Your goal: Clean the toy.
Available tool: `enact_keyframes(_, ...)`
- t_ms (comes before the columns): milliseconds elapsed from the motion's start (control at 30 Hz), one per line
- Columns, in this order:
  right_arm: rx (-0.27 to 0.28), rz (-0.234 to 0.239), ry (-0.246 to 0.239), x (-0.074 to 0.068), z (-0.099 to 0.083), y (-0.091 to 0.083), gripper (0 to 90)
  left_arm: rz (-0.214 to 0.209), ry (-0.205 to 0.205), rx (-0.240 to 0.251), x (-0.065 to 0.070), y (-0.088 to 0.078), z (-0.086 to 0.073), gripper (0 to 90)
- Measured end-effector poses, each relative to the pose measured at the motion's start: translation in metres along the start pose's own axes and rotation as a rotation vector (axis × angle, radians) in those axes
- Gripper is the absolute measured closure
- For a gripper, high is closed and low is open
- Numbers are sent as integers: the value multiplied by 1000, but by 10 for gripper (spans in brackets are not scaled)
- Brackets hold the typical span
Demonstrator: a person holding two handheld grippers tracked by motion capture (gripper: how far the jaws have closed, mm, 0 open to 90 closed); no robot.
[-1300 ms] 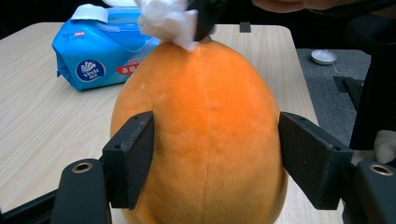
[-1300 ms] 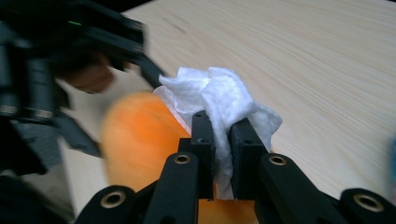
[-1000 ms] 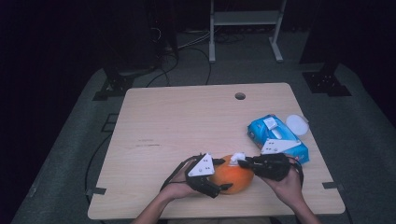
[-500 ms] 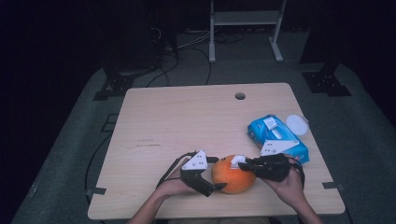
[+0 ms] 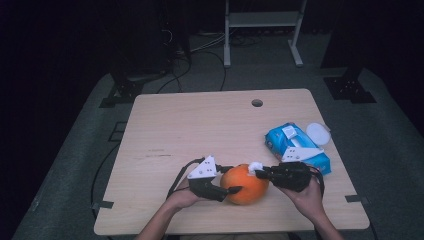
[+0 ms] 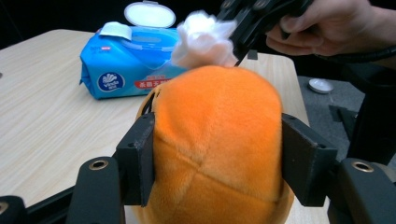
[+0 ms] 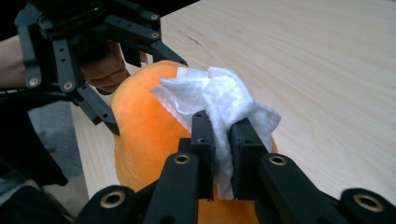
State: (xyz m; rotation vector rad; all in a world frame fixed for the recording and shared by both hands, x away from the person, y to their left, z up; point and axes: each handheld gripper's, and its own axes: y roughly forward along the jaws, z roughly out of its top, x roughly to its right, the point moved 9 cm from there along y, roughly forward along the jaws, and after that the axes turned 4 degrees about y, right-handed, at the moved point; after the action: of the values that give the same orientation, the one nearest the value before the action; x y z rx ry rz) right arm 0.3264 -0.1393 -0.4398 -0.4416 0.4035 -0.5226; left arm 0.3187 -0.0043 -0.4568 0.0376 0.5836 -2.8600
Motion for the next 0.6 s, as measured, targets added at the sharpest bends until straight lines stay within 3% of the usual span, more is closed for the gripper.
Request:
enact_keyframes(100, 1, 5, 19, 1, 0, 1, 812, 6, -7, 1, 0, 0, 1, 360)
enact_keyframes(233, 28, 31, -29, -20, 10, 1, 812, 13, 20, -11, 4, 6, 5, 360)
enact_keyframes(333, 18, 13, -80, -27, 13, 3, 812, 11, 25, -6, 3, 4, 3, 349)
enact_keyframes(500, -7, 18, -22, -11, 0, 4, 812, -26, -9, 43, 0, 6, -7, 196)
enact_keyframes(600, -6, -12, -18, -5, -1, 1, 811, -8, -13, 45, 0, 10, -6, 221)
